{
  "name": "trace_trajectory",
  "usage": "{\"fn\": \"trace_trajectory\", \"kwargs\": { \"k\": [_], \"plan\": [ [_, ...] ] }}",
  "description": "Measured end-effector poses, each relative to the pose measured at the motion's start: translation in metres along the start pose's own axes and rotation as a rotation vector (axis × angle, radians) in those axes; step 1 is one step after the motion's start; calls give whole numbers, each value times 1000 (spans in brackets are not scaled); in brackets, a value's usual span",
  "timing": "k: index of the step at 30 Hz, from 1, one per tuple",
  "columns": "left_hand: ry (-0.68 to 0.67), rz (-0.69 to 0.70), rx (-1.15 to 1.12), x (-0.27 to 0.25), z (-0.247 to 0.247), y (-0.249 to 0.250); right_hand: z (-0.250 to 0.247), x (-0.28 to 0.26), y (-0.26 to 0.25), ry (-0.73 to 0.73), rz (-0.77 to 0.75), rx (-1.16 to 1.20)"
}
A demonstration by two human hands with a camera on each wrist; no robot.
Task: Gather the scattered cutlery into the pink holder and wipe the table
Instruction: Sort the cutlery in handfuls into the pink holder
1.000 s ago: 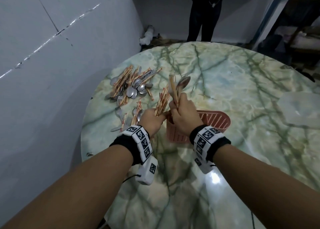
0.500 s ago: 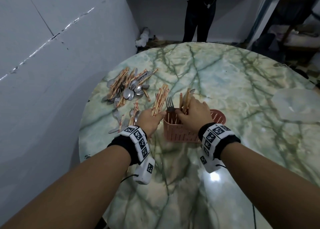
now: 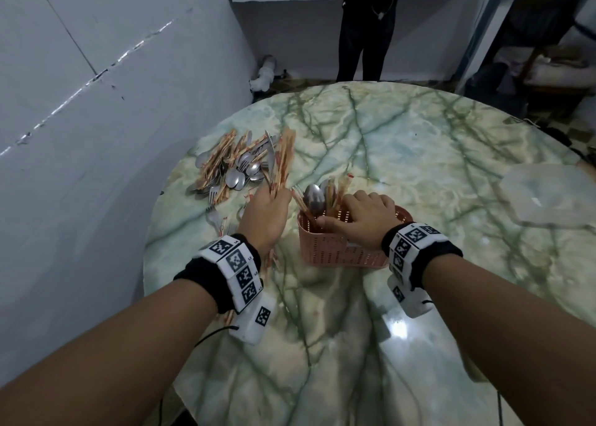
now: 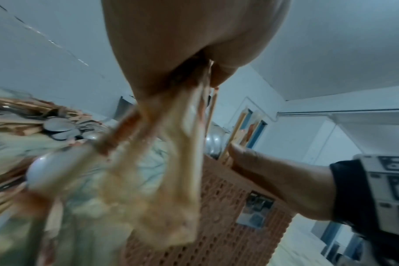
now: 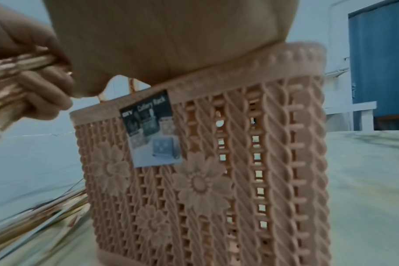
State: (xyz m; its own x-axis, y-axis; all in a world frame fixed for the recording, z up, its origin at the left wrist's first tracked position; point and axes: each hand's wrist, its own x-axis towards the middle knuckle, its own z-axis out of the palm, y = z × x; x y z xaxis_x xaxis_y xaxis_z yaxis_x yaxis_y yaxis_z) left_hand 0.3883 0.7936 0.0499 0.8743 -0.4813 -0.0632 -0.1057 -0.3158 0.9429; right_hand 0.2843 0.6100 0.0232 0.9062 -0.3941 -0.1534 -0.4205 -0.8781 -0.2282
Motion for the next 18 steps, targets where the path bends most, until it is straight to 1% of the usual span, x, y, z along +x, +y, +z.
{"fn": "trace_trajectory", "kwargs": {
  "k": [2,4,6,8,11,15,18],
  "plan": [
    [-41,44,-102,-3,0,11,-4,-1,3,-46,-33,-10],
    [-37,103,-187,-7,1,23,-5,-2,5,-72,-56,-77],
    [28,197,-201,-9,6,34,-2,-2,4,-24,-51,-128],
    [85,257,-204,-9,13,40,1,-1,1,19,-42,-124],
    [155,315,-205,-7,24,44,4,-1,1,43,-17,-96],
    [212,365,-205,-9,41,45,5,3,2,114,78,-72],
    [250,386,-182,-9,54,42,6,4,1,121,80,-74]
  ]
}}
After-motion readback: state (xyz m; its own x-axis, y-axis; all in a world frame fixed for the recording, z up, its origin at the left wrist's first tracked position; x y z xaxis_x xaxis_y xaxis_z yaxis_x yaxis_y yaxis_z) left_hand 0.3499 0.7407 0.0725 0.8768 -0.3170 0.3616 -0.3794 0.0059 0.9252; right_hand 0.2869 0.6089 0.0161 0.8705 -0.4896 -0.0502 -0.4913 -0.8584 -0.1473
